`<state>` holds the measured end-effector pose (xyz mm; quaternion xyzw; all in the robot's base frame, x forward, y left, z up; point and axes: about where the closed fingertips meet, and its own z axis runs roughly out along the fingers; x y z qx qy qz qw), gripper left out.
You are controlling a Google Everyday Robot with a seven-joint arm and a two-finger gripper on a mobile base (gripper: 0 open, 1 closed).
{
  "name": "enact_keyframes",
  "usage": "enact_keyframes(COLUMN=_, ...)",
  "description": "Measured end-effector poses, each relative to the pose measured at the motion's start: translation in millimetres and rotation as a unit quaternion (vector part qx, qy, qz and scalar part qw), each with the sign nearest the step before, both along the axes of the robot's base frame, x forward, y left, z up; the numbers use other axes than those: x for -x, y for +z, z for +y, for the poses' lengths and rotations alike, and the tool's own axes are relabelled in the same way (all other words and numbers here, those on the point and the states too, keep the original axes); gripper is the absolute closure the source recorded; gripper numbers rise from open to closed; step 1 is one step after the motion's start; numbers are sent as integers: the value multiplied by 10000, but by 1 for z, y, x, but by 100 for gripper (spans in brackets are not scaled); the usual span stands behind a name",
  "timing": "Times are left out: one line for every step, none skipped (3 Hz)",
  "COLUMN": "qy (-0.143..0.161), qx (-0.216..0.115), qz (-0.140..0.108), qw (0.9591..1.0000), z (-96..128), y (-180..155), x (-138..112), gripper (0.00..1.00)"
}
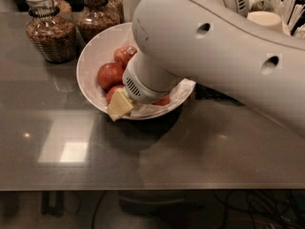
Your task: Pick apple from white bowl
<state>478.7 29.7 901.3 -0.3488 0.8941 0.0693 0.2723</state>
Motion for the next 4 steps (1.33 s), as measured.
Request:
enact_keyframes(qy=0, qx=0, qz=0, qw=10000, z=0, y=0, x=0, gripper=52)
enact_keyframes(qy=0, qx=0, qz=0, qw=10000, z=0, y=0, x=0, gripper=76)
enact_keyframes(qy=0, qx=0, qz=0, qw=10000, z=0, y=0, x=0, gripper=98)
enact_keyframes(qy=1, qx=0, qz=0, qw=10000, z=0, y=0, x=0, gripper=100)
